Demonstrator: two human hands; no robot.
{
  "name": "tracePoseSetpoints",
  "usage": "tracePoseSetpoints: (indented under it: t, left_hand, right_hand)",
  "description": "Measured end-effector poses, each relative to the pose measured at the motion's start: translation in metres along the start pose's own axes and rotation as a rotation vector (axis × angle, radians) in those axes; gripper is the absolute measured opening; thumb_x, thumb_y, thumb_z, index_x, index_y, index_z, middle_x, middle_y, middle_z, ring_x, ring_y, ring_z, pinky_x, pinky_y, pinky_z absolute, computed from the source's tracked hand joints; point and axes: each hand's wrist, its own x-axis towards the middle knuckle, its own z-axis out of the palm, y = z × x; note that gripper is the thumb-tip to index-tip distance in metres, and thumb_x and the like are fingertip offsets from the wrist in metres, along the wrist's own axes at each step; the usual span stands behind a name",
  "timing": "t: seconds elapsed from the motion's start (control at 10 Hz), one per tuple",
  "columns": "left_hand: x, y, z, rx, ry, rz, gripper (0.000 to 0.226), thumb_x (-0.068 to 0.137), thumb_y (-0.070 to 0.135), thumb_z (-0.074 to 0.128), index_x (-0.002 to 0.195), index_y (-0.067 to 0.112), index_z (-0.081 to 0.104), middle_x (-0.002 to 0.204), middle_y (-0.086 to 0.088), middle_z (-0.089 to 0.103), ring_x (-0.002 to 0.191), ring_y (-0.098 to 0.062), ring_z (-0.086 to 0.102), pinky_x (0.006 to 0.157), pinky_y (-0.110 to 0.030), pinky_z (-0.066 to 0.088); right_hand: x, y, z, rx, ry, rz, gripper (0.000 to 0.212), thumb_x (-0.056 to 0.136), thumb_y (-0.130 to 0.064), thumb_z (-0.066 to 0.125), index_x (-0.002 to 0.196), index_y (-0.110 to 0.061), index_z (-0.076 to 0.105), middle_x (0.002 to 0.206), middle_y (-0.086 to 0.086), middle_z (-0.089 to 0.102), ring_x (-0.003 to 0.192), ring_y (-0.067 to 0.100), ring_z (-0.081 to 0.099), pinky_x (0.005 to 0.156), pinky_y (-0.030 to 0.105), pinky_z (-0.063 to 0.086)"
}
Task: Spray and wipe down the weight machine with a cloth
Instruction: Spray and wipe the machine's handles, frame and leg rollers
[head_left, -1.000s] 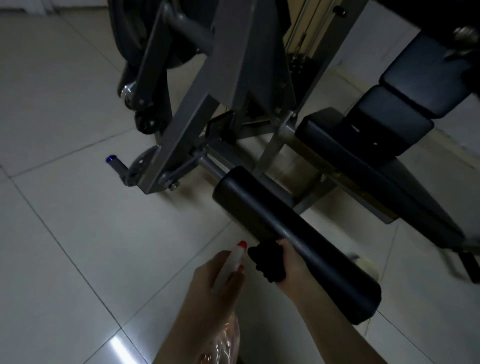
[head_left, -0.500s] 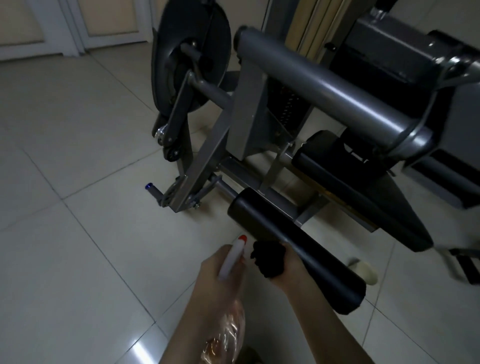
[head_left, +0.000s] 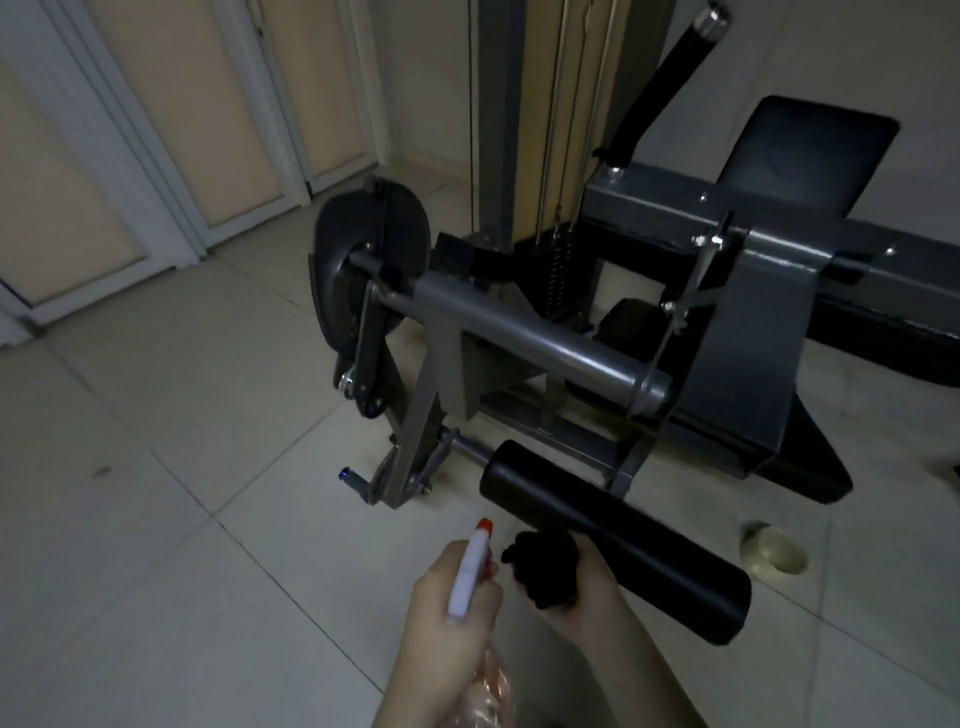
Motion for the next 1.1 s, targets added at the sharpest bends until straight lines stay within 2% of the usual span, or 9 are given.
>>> tracePoseSetpoints:
  t: [0.1, 0.2, 0.3, 0.5, 0.7, 0.8, 0.9, 1.0, 1.1]
  left_hand:
    - [0.000, 0.012, -0.003, -0.006, -0.017, 0.054, 0.055, 0.065, 0.037, 0.057, 0.114, 0.012, 0.064, 0.091, 0.019, 0.059, 0.086, 0.013, 0.060, 0.072, 0.001, 0.037]
    - [0.001, 0.028, -0.008, 0.032, 0.001, 0.047, 0.031, 0.081, 0.009, 0.056, 0.108, 0.023, 0.063, 0.089, 0.005, 0.066, 0.080, 0.004, 0.062, 0.069, -0.006, 0.043]
    - [0.006, 0.034, -0.017, 0.053, 0.007, 0.076, 0.022, 0.084, 0.010, 0.054, 0.101, 0.021, 0.063, 0.090, -0.001, 0.066, 0.085, -0.010, 0.063, 0.073, -0.016, 0.049]
    - [0.015, 0.034, -0.046, 0.016, 0.011, 0.096, 0.030, 0.069, 0.026, 0.047, 0.095, 0.018, 0.060, 0.087, -0.014, 0.061, 0.069, -0.009, 0.057, 0.061, -0.021, 0.041]
    - [0.045, 0.019, -0.105, 0.028, -0.039, 0.126, 0.011, 0.083, 0.026, 0.049, 0.086, 0.017, 0.055, 0.078, -0.003, 0.054, 0.071, -0.022, 0.055, 0.068, -0.036, 0.050]
    - [0.072, 0.009, -0.150, 0.049, -0.107, 0.182, 0.022, 0.091, 0.018, 0.052, 0.095, 0.039, 0.053, 0.091, -0.001, 0.059, 0.084, -0.020, 0.060, 0.080, -0.032, 0.051]
    - [0.097, 0.012, -0.196, 0.099, -0.155, 0.287, 0.025, 0.093, 0.007, 0.053, 0.093, 0.032, 0.052, 0.082, 0.000, 0.054, 0.075, -0.007, 0.057, 0.061, -0.007, 0.040]
    - [0.115, 0.021, -0.239, 0.110, -0.170, 0.363, 0.027, 0.093, 0.008, 0.055, 0.098, 0.034, 0.048, 0.087, 0.010, 0.053, 0.073, 0.005, 0.054, 0.061, -0.005, 0.041]
    - [0.141, 0.029, -0.267, 0.158, -0.206, 0.417, 0.030, 0.093, 0.009, 0.054, 0.100, 0.037, 0.044, 0.090, 0.018, 0.047, 0.079, 0.005, 0.049, 0.064, -0.005, 0.038]
  right_hand:
    - [-0.003, -0.009, 0.003, 0.019, -0.022, 0.075, 0.046, 0.100, -0.026, 0.031, 0.091, 0.011, 0.056, 0.065, 0.019, 0.063, 0.069, 0.030, 0.054, 0.066, 0.034, 0.041]
    - [-0.007, -0.026, 0.016, 0.024, -0.039, 0.057, 0.043, 0.099, -0.026, 0.031, 0.103, 0.009, 0.056, 0.061, 0.017, 0.062, 0.066, 0.029, 0.052, 0.064, 0.033, 0.040]
    - [-0.015, -0.033, 0.029, 0.040, -0.038, 0.082, 0.041, 0.097, -0.029, 0.031, 0.090, -0.001, 0.061, 0.067, 0.017, 0.059, 0.062, 0.027, 0.051, 0.056, 0.029, 0.038]
    - [-0.020, -0.034, 0.057, 0.021, -0.048, 0.101, 0.053, 0.100, -0.036, 0.031, 0.105, 0.007, 0.061, 0.068, 0.018, 0.064, 0.053, 0.024, 0.058, 0.042, 0.022, 0.045]
    - [-0.031, -0.019, 0.112, 0.038, -0.038, -0.008, 0.048, 0.101, -0.025, 0.028, 0.084, 0.008, 0.058, 0.073, 0.021, 0.056, 0.063, 0.028, 0.051, 0.058, 0.032, 0.039]
    - [-0.039, -0.006, 0.152, 0.160, -0.016, -0.001, 0.041, 0.098, -0.025, 0.037, 0.091, 0.009, 0.059, 0.079, 0.021, 0.058, 0.067, 0.029, 0.054, 0.061, 0.033, 0.043]
    - [-0.046, 0.007, 0.200, 0.281, -0.033, -0.023, 0.041, 0.095, -0.030, 0.042, 0.085, 0.005, 0.062, 0.071, 0.017, 0.065, 0.066, 0.026, 0.061, 0.061, 0.030, 0.049]
    - [-0.054, 0.014, 0.255, 0.311, -0.032, -0.056, 0.035, 0.094, -0.029, 0.048, 0.095, 0.001, 0.063, 0.082, 0.018, 0.068, 0.080, 0.027, 0.063, 0.074, 0.033, 0.050]
    - [-0.061, 0.003, 0.299, 0.278, -0.036, -0.123, 0.032, 0.094, -0.032, 0.050, 0.098, -0.002, 0.063, 0.094, 0.019, 0.068, 0.084, 0.028, 0.064, 0.067, 0.033, 0.053]
